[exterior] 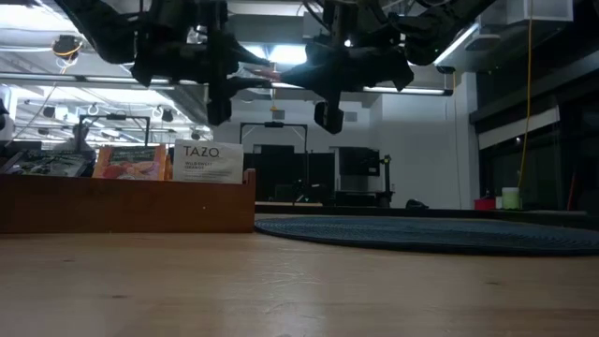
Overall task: Pick & Place Tea
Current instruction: Put the orange tea bag into the middle section of the wooden organizer
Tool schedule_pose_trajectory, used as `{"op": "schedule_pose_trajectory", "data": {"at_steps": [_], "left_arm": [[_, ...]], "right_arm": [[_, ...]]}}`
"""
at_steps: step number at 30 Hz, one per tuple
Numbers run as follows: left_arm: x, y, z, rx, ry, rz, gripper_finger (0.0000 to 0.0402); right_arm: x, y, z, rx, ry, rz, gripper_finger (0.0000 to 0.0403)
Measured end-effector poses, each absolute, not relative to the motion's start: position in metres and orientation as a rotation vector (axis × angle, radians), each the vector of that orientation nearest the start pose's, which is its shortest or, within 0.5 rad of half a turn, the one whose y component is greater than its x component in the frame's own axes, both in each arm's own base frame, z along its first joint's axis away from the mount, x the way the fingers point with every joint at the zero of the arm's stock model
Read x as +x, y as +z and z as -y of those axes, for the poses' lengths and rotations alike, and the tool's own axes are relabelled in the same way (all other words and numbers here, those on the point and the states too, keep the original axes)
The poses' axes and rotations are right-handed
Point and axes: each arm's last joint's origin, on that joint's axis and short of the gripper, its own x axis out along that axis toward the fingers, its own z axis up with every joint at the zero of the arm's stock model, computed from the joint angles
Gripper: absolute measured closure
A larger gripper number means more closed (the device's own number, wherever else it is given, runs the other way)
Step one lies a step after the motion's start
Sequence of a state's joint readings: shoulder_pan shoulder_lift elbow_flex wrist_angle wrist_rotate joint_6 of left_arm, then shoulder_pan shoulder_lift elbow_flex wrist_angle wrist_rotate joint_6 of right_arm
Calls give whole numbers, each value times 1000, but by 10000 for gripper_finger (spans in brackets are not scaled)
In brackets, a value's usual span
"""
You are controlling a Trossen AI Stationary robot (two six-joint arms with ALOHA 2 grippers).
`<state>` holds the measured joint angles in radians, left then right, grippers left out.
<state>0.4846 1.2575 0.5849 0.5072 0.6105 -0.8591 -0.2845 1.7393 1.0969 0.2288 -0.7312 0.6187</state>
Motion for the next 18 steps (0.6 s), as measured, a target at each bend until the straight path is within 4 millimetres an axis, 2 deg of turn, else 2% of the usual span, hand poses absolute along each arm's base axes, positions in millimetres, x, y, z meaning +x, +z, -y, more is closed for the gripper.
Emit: {"op": "schedule_pose_trajectory", "data": {"at_steps": [9, 18], "left_arm": [[238, 235, -100, -958, -124, -226, 313], [238, 234, -100, -943, -120, -224, 394]], "right_arm": [[368, 227, 88, 787, 290, -499, 403], [368, 228, 88, 786, 288, -498, 403]]}}
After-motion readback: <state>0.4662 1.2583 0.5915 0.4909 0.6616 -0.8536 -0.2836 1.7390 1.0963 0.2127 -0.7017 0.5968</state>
